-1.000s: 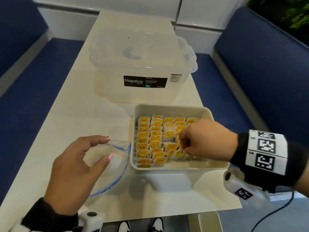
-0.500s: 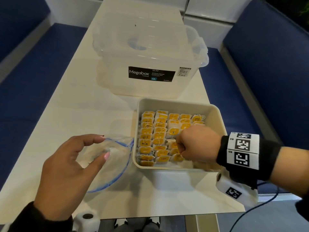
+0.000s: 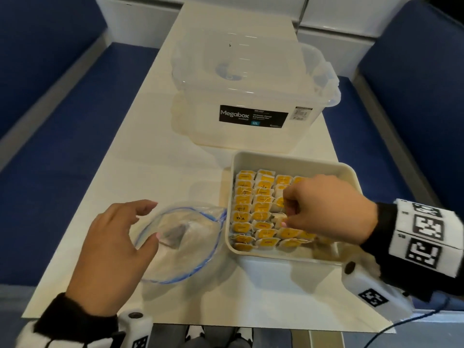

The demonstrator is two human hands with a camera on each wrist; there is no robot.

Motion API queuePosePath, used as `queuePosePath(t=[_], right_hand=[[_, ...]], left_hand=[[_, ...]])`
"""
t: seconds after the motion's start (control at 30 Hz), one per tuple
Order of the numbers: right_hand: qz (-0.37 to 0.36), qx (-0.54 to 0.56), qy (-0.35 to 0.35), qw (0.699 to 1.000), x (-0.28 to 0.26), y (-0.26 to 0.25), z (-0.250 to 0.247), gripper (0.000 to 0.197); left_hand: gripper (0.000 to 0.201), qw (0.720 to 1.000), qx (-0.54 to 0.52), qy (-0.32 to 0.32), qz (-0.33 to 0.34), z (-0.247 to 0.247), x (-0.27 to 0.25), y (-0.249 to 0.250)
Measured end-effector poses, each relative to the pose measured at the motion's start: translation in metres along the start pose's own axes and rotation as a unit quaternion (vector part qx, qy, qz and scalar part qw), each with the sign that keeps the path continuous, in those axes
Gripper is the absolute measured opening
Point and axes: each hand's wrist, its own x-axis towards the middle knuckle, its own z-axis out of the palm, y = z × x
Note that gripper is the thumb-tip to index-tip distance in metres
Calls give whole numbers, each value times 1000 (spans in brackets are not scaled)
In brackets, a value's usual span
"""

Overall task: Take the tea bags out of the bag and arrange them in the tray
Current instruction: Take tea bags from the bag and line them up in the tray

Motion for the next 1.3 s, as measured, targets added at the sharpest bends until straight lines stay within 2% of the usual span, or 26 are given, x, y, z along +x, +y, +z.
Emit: queuePosePath(t=[0.07, 0.17, 0.23, 0.3, 0.4, 0.53, 0.7, 0.8, 0.9, 1.0, 1.07, 1.17, 1.23, 1.3], right_hand=[[-15, 56, 46, 997, -7, -25, -11, 22], [-69, 157, 83, 982, -8, -74, -6, 12], [-108, 192, 74, 973, 4, -109, 11, 17], [-130, 161, 37, 978, 24, -138, 34, 27], [-116, 102, -8, 988, 51, -167, 58, 30], [-65, 81, -41, 994, 69, -182, 76, 36], [-91, 28, -40, 995, 72, -183, 78, 31], [-81, 51, -30, 995, 67, -176, 71, 31], [-68, 151, 35, 986, 51, -164, 56, 22], [-58, 295, 136, 944, 28, -144, 45, 10], [-65, 427, 175, 885, 20, -133, 44, 11], [-87, 612, 178, 765, 16, -126, 43, 23], [-96, 664, 175, 721, 15, -126, 40, 23], [-104, 687, 176, 698, 15, -128, 39, 20]], left_hand=[[38, 999, 18, -6, -27, -5, 0, -9], [26, 998, 21, -29, -42, -5, 1, -13], [22, 999, 20, -34, -36, -5, 2, -15], [21, 999, 14, -33, -33, -6, 2, -16], [20, 999, 2, -32, -27, -8, 0, -18], [21, 999, -11, -34, -15, -9, -2, -20], [23, 999, -31, -31, -15, -8, 0, -22], [25, 999, -32, -21, -20, -7, 4, -24], [27, 999, -38, -9, -21, -6, 11, -29], [29, 999, -39, -11, -21, -7, 15, -30], [35, 999, -47, -2, -8, -10, 15, -27], [36, 991, -124, 29, 39, -15, 14, -17], [36, 972, -233, 9, 37, -17, 14, -6], [32, 944, -329, -21, 21, -16, 17, 5]])
